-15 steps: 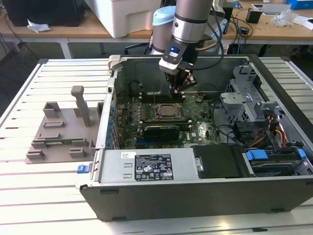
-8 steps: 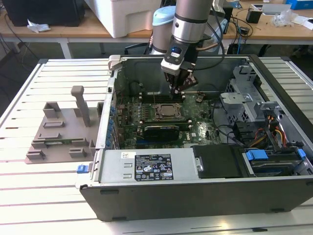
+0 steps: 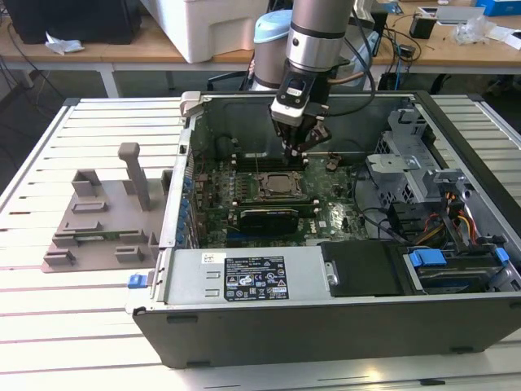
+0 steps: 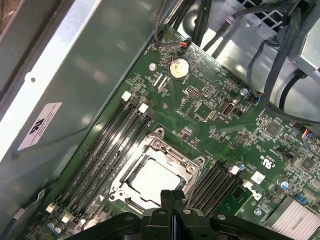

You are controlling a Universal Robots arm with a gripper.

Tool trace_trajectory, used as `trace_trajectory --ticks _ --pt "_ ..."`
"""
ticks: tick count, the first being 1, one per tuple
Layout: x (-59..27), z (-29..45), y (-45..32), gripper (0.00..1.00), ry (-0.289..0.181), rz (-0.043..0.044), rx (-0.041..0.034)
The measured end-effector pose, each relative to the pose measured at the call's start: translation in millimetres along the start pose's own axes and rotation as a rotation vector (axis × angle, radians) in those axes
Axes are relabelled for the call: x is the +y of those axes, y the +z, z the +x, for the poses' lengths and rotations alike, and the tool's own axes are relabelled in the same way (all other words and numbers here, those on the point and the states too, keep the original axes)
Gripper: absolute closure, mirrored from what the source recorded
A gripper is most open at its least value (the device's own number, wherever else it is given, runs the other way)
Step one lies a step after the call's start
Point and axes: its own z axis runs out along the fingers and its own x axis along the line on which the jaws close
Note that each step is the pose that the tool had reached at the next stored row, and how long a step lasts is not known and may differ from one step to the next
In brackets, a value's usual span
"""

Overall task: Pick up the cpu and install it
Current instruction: 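Install the first cpu locking lever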

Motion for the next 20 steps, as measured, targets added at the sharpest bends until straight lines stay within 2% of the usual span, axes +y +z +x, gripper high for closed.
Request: trace_trajectory --ticks 20 --pt "0.0 0.0 0.0 0.89 -0.191 -0.0006 -0.0217"
